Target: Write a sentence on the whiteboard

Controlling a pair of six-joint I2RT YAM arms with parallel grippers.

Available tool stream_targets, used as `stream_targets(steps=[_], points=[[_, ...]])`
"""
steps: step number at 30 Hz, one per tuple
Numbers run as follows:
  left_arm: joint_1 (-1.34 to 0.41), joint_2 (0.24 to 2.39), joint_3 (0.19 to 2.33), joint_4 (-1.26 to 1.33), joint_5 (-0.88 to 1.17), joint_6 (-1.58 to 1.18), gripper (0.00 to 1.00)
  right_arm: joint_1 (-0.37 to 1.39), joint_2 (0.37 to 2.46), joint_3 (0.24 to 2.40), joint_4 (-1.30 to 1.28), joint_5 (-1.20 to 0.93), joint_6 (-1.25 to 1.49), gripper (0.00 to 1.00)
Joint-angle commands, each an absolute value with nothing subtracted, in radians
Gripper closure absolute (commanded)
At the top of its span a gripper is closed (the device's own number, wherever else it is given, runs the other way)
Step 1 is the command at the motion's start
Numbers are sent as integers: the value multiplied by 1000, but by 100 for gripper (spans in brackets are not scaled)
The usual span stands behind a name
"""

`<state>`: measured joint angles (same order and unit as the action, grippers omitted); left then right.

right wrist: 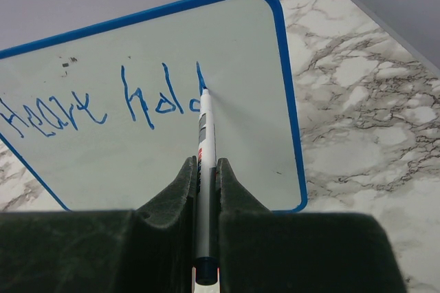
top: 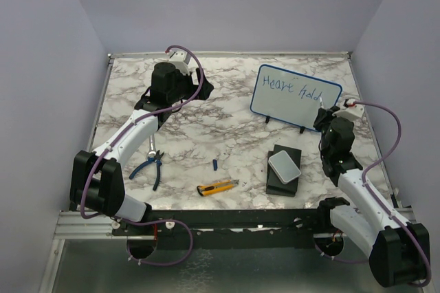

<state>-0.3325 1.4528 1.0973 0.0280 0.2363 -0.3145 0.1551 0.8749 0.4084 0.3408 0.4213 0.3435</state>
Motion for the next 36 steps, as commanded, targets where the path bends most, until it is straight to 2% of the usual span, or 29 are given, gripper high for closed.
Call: stream_targets(steps=[1,15,23,36], points=[[-321,1427,1085,46,250,-315,12,149,866,388,290,426,363,100],[-307,1422,1085,46,247,-316,13,148,824,395,267,475,361,99],[-303,1421,1085,46,247,-318,13,148,714,404,237,430,325,99],[-299,1416,1085,46,248,-316,13,110,704,418,252,382,324,99]])
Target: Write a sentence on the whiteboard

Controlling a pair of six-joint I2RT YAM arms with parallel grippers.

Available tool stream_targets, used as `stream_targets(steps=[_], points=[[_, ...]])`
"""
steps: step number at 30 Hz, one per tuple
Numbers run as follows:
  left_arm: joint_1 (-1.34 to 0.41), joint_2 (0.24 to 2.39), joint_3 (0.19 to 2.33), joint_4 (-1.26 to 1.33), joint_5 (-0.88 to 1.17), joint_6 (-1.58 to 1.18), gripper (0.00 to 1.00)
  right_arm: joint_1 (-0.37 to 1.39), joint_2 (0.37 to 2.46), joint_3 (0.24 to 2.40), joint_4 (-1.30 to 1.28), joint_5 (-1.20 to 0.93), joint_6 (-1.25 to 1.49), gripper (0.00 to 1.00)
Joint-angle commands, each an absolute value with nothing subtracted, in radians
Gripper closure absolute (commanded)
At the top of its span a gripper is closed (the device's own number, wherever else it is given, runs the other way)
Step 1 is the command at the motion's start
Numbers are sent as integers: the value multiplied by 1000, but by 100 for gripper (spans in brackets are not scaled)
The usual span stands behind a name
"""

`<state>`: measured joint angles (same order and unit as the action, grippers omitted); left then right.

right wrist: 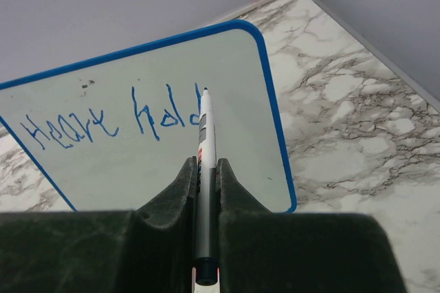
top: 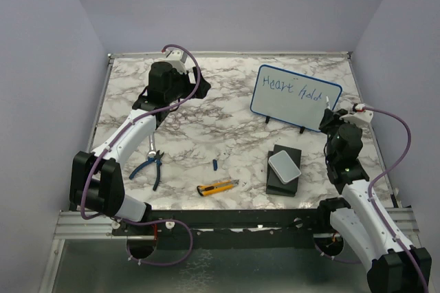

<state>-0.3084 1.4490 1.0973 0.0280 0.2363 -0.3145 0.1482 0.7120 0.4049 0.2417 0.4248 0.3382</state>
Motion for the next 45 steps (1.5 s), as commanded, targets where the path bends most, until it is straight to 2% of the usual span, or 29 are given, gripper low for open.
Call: stream_targets(steps=[1,8,45], points=[[-299,1419,1085,46,250,-319,13,94,711,418,255,357,330,99],[-299,1415,1085,46,248,-317,12,42,741,417,272,263,347,99],[-298,1421,1085,46,249,-316,13,24,852,422,322,256,356,99]])
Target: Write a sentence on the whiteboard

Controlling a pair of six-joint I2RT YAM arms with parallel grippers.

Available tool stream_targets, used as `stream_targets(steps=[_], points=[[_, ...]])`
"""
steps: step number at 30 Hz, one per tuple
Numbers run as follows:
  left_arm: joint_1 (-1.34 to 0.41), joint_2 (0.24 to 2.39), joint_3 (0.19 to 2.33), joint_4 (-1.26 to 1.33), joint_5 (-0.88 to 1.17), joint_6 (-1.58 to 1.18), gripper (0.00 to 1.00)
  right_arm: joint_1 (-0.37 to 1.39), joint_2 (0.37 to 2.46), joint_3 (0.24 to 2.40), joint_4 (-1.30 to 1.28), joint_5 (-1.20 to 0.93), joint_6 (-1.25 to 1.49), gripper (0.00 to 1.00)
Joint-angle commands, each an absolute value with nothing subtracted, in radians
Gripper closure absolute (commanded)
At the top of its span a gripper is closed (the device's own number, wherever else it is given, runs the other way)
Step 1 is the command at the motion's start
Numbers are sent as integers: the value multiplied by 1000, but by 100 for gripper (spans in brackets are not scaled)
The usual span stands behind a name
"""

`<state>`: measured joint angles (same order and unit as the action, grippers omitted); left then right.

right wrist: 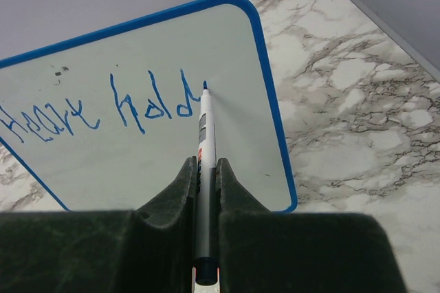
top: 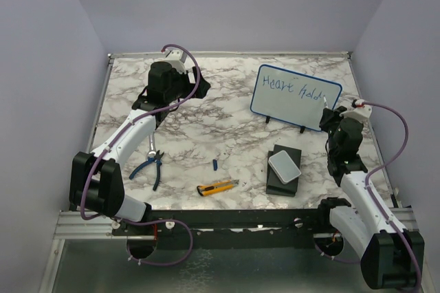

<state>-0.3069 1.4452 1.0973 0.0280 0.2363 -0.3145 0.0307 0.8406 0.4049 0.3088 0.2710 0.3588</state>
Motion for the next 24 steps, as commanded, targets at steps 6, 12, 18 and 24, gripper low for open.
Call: stream_targets(steps=[6,12,18,24], points=[[-298,1420,1085,46,250,-316,12,22,860,421,307,251,362,100],[-298,1419,1085,45,251,-319,12,23,841,417,272,296,379,100],[-298,1417,1085,46,253,-318,13,23,832,418,242,330,390,99],[-297,1414,1085,46,253,-318,13,23,828,421,229,360,396,99]])
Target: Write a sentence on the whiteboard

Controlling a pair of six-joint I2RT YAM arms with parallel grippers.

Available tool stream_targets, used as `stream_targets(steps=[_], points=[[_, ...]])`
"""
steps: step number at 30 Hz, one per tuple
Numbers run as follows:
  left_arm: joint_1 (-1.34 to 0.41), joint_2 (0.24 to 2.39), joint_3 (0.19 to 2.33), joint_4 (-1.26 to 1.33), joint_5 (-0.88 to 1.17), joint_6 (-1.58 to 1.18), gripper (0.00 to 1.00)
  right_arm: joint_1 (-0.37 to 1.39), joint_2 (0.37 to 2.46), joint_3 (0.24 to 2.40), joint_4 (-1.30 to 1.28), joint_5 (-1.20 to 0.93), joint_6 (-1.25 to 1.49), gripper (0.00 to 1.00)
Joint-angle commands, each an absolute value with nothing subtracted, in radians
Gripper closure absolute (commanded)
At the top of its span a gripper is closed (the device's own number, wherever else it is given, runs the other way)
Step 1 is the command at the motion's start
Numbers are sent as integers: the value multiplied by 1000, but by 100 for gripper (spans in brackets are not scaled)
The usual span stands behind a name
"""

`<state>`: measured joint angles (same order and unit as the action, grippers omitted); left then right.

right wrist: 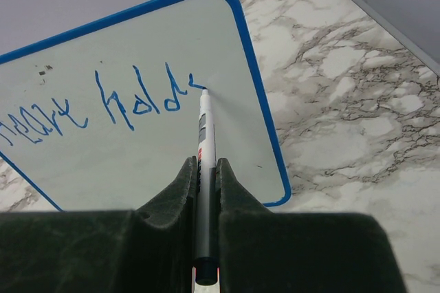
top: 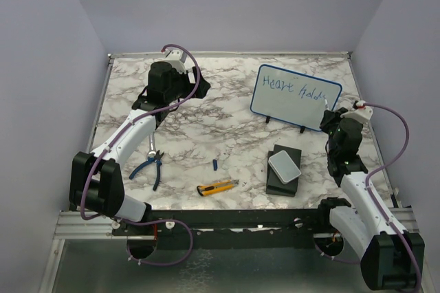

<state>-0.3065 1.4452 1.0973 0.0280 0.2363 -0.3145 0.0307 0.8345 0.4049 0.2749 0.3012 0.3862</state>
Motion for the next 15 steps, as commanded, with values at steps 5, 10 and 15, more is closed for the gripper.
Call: stream_targets(steps=[5,10,15], points=[[-297,1413,1085,46,253,-319,13,23,833,423,216,362,402,99],[-296,1412,1084,46,253,-318,12,23,852,433,215,329,395,100],[-296,1414,1085,46,253,-319,13,23,869,437,224,289,384,99]])
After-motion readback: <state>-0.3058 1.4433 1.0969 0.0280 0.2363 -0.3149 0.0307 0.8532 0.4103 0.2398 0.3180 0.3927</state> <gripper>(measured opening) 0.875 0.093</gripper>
